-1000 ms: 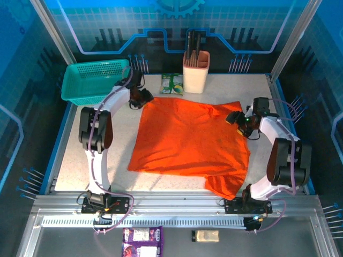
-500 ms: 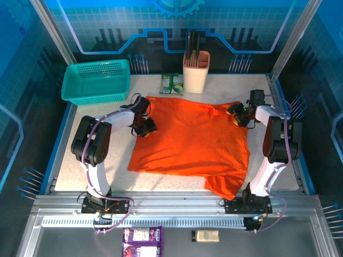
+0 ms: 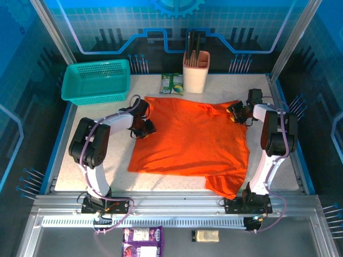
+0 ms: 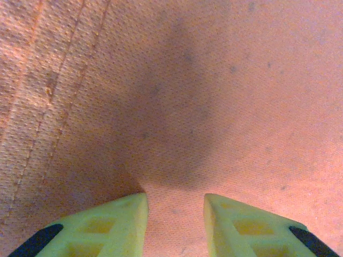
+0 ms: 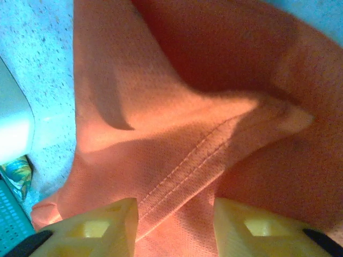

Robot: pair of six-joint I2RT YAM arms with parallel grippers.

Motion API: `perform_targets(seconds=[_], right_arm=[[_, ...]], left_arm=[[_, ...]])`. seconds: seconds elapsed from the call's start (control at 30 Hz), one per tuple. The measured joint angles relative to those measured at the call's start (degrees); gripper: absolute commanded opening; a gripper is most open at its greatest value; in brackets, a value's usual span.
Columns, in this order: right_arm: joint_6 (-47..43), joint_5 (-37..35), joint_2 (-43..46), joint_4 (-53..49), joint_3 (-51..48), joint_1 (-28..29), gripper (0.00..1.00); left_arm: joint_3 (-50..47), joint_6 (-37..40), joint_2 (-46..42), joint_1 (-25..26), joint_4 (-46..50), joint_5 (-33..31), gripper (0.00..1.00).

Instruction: Fold the inside-out t-shirt

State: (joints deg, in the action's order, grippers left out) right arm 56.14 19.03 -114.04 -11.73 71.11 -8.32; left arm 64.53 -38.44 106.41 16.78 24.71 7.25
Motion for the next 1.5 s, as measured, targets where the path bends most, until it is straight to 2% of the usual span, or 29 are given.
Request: perform_targets(seconds=[0.33,0.6,0.73,0.83,0.87,0.93,0.97,1.03,1.27,1.5], right_arm=[[2.2,0.7,-3.0,2.0,3.0,0.0,0.37],[3.5,0.8,-3.4,2.4,4.4,0.4,0.11],[4.1,1.2,-5.1,2.3,9.2,0.5,0.0],[4.3,1.6,-8.2,2.6,16.8,0.5,0.0],[4.4,1.8,-9.2,3.1,19.2,0.5,0.03],[4.7,2.9,-11.5,3.7,24.4,0.5,0.28],[4.9,3.5,-12.3,4.0,26.3,0.5,0.35],[4.8,4.3,-13.2,4.8,28.4,0.5,0.42],[0.9,5.1,-9.9,3.7,25.0,0.5,0.46],[-4.8,5.3,-2.6,1.2,14.7,1.2,0.46]], left_arm=[[-1.7,0.9,-1.2,0.0,-0.9,-0.6,0.34],[-1.7,0.9,-1.2,0.0,-1.0,-0.7,0.34],[-1.8,1.1,-1.3,0.0,-0.9,-1.0,0.34],[-1.8,1.1,-1.6,0.0,-0.4,-1.5,0.34],[-1.8,1.1,-1.6,0.0,-0.2,-1.6,0.34],[-1.8,1.1,-1.9,0.0,0.4,-2.0,0.34],[-1.8,1.1,-2.1,0.0,0.7,-2.1,0.34],[-1.8,1.1,-2.6,0.0,1.4,-2.5,0.34],[0.0,1.9,-3.7,-0.1,3.9,-3.4,0.35],[14.0,4.6,2.8,-1.2,6.8,-3.6,0.33]])
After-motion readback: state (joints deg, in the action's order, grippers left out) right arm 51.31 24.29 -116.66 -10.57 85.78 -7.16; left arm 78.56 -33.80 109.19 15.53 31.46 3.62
